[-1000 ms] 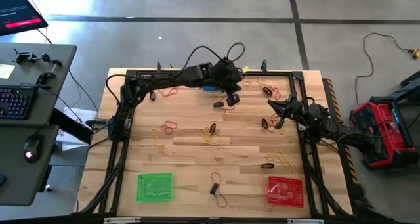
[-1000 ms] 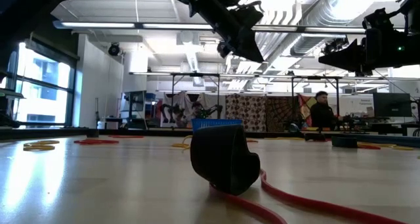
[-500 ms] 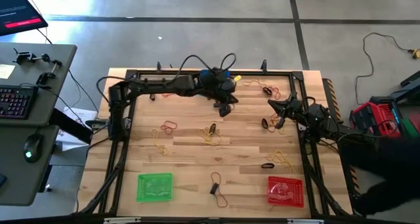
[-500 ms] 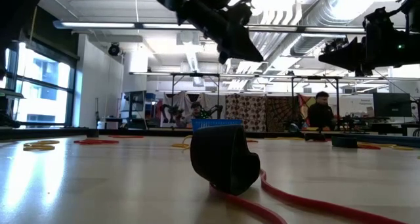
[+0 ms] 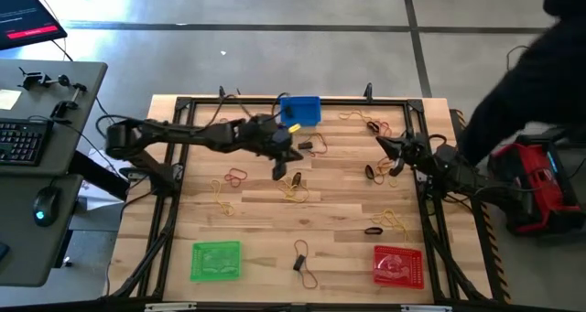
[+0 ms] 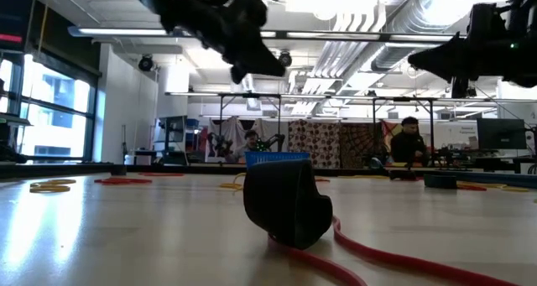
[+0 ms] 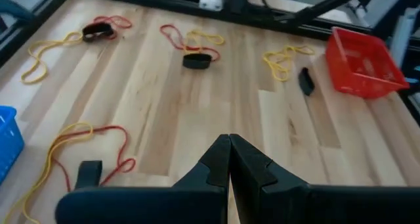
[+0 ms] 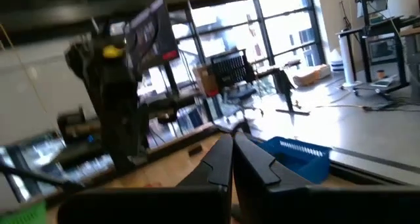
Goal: Sort rubber bands into baskets
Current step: Put the yellow rubber band into the red basket
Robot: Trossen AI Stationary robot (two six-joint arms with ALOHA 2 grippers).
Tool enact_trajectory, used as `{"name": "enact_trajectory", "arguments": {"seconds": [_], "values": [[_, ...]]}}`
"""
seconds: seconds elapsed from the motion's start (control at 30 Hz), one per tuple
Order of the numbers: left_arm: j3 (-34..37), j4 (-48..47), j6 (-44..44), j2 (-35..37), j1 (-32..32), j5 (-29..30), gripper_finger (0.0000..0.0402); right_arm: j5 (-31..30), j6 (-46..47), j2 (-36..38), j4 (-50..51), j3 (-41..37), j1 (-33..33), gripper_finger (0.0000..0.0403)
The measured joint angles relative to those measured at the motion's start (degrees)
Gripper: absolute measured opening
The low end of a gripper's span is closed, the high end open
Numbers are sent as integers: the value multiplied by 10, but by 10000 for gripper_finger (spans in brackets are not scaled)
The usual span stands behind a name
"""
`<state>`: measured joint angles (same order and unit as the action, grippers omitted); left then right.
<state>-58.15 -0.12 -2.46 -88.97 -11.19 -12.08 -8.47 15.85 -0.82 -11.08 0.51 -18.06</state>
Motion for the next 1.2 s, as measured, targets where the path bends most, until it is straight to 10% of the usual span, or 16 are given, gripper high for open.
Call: {"name": "enact_trajectory", "arguments": {"seconds": [0.57,0.9,1.2], "values": [[154,-6,-19,159,50,12,0,-12,47,-176,-8,104,0,0],[162,-11,-19,175,49,9,0,-60,63,-417,279,330,-32,1],[162,-18,-19,175,48,5,0,31,45,-635,456,504,-149,76]]}}
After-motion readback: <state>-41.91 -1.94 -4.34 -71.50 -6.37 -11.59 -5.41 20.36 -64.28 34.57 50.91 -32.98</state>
